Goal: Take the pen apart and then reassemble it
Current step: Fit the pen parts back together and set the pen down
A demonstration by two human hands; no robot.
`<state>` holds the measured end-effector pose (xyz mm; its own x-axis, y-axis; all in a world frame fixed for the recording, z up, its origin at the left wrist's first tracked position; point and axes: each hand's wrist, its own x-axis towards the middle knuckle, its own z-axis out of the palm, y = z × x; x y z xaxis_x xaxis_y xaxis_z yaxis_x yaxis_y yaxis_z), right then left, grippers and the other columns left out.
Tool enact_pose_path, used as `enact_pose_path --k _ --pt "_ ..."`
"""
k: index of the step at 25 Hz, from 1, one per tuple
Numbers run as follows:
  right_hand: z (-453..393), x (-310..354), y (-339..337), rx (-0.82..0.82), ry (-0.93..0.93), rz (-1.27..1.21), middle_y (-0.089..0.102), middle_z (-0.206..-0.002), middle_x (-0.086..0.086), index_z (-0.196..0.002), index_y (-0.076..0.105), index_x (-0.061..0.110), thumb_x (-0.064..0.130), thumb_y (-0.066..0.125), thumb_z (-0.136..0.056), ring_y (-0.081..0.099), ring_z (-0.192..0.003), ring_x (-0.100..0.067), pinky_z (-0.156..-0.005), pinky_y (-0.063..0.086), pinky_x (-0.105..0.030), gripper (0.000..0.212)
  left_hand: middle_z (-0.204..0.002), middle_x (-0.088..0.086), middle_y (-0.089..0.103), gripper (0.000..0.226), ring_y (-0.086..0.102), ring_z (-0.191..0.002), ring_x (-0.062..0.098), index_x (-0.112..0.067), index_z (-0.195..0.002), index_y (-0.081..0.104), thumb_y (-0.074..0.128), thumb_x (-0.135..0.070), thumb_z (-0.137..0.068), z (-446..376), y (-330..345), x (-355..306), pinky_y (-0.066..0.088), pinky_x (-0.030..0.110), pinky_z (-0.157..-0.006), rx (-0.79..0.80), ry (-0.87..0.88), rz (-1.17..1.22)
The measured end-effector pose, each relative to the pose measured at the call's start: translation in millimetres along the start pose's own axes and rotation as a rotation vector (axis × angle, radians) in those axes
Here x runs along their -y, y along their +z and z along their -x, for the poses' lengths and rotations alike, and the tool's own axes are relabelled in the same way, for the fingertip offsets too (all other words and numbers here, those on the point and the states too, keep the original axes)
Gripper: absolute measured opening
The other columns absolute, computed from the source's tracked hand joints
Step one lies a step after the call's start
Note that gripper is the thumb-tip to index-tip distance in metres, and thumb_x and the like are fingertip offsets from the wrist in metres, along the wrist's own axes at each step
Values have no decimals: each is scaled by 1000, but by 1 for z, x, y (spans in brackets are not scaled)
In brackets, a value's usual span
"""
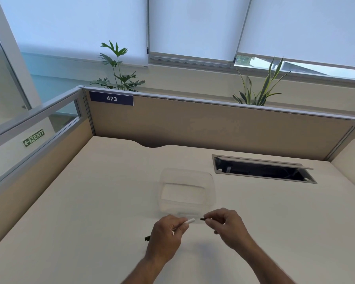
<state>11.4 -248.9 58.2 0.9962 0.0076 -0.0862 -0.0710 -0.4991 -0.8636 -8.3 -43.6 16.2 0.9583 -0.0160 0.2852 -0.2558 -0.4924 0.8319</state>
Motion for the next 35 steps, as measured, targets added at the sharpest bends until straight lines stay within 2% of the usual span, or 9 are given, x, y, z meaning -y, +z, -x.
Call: enact_pose_path --k 3,7,13,16,20,24,27,32,35 --pt "0 5 3 -26 -86 -48 69 -85 -5 -83 79 19 1 75 -81 64 -64 -11 -59 58 -29 18 -73 -13 66 20 59 -73 6 -42 -103 67 65 -37 -84 -1 1 0 51 29 -67 -7 42 -51" --pt "2 6 7 -10 -142 -28 67 -84 -3 -82 78 21 2 76 -80 63 -66 -8 -62 57 -31 19 -74 -12 67 18 59 -75 7 -36 -99 71 64 -37 -83 -1 2 -2 51 31 -69 -15 59 -49" --pt "2 2 7 10 -180 39 67 -82 2 -82 78 29 6 77 -80 63 -71 -13 -67 57 -37 23 -73 -10 67 21 58 -73 8 -38 -104 66 64 -36 -83 2 2 -2 50 30 -67 -17 81 -46" --pt "1 3 6 25 -200 58 67 -81 1 -82 78 29 6 78 -79 63 -72 -13 -67 56 -34 23 -74 -9 68 21 59 -74 9 -36 -103 68 65 -35 -83 1 3 -2 51 31 -68 -6 72 -37" --pt "1 6 7 61 -209 76 68 -77 2 -82 79 26 8 82 -76 63 -72 -8 -62 47 -18 19 -77 -10 69 18 60 -76 8 -32 -101 72 66 -34 -84 2 5 2 52 32 -69 25 82 -44" --pt "4 8 8 131 -178 22 73 -74 -1 -91 76 21 9 85 -72 68 -71 -15 -64 55 -22 25 -80 -11 69 18 59 -78 7 -28 -103 74 67 -33 -87 2 6 0 50 25 -70 56 141 -85" --pt "6 4 6 167 -147 -98 75 -82 -8 -100 74 19 3 84 -72 72 -75 -18 -71 59 -25 34 -80 -9 69 19 58 -77 8 -29 -103 74 64 -35 -87 2 3 1 49 26 -69 61 148 -100" --pt "6 -6 8 144 -108 -223 76 -75 -16 -88 77 10 -8 77 -77 70 -65 -23 -66 58 -30 21 -76 -5 68 22 56 -74 11 -30 -101 72 55 -40 -90 0 0 3 47 30 -69 139 139 -136" --pt "7 -8 12 130 -112 -235 76 -72 -16 -86 77 8 -7 76 -78 70 -62 -23 -63 58 -29 17 -72 -2 67 21 55 -68 13 -23 -91 70 53 -35 -92 -2 -2 1 47 37 -66 211 135 -134"
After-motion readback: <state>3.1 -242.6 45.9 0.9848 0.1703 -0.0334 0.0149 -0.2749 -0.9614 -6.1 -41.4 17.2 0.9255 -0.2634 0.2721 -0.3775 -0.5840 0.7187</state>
